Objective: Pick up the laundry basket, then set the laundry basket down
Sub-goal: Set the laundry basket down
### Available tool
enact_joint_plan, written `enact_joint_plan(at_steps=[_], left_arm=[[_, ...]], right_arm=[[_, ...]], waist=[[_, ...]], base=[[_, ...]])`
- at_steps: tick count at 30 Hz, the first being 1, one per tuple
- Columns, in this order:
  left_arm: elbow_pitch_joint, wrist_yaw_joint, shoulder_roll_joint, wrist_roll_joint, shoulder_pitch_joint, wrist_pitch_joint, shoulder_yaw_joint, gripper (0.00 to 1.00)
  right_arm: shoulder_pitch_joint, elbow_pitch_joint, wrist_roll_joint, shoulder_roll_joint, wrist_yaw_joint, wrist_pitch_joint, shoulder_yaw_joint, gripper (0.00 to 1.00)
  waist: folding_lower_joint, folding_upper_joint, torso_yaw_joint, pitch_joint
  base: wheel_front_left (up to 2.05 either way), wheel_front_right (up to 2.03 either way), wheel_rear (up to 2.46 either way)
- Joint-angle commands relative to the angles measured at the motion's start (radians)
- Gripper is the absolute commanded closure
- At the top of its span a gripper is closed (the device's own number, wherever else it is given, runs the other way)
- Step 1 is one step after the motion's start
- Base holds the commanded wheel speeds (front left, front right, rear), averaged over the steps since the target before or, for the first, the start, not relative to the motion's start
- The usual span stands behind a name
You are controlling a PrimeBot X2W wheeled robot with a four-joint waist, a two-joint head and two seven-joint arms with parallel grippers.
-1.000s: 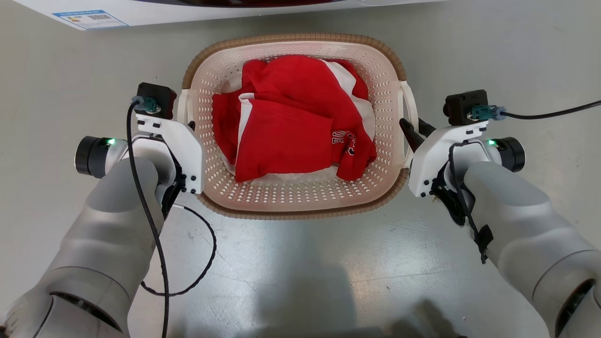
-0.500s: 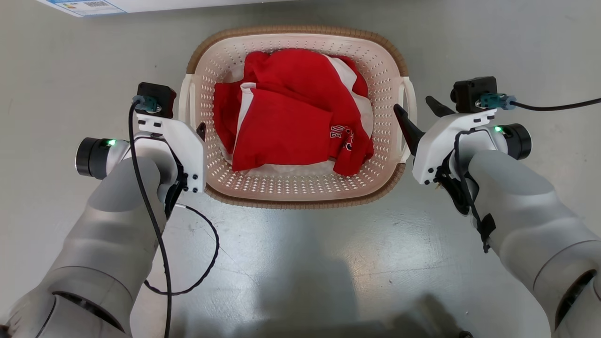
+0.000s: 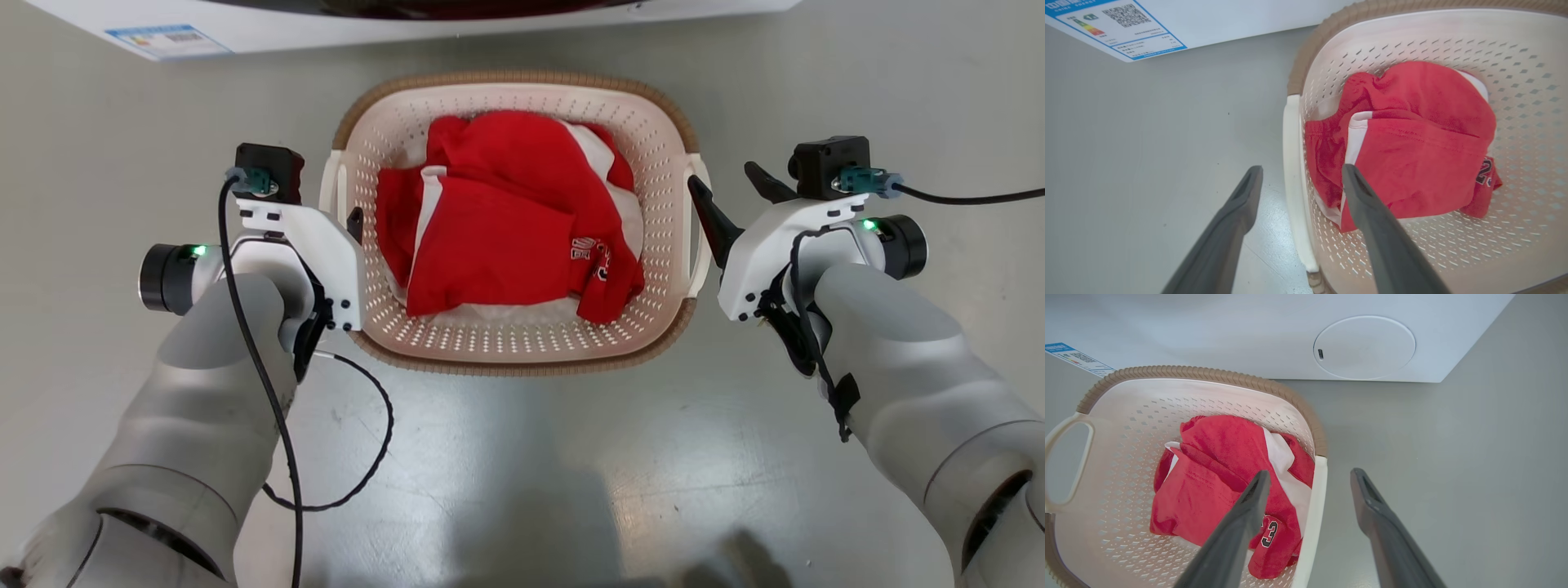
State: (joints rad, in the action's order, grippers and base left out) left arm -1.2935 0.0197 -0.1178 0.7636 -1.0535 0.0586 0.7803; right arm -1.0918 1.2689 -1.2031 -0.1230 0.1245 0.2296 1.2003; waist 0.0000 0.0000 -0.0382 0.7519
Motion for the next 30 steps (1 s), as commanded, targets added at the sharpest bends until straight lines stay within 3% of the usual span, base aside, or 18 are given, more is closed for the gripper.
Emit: enact_joint_plan(at_steps=[1,6,12,22,30], left_arm=[[0.003,-0.009,-0.023,0.01,0.017,0.012,-0.017,0.0],[0.003,-0.014,-0.014,0.021,0.041,0.07,-0.025,0.0],[0.003,-0.001,-0.006,0.042,0.082,0.129,-0.04,0.0],[0.029,0.013,0.0,0.059,0.201,0.201,-0.07,0.0],[0.183,-0.022,-0.044,0.018,0.299,0.203,-0.141,0.0]], right_arm=[[0.045,0.001,0.007,0.005,0.006,0.017,0.004,0.0],[0.047,0.01,0.037,-0.002,0.006,0.031,-0.011,0.0],[0.028,-0.01,0.147,-0.029,0.006,0.032,-0.12,0.0],[0.165,-0.121,0.482,-0.099,0.006,0.032,-0.445,0.0],[0.297,-0.232,0.706,-0.113,0.006,0.032,-0.668,0.0]], waist=[[0.0,0.0,-0.001,-0.014],[0.0,0.0,-0.003,-0.067],[0.0,0.0,-0.008,-0.152],[0.0,0.0,-0.017,-0.371],[0.0,0.0,-0.017,-0.499]], base=[[0.0,0.0,0.0],[0.0,0.0,0.0],[0.0,0.0,0.0],[0.0,0.0,0.0],[0.0,0.0,0.0]])
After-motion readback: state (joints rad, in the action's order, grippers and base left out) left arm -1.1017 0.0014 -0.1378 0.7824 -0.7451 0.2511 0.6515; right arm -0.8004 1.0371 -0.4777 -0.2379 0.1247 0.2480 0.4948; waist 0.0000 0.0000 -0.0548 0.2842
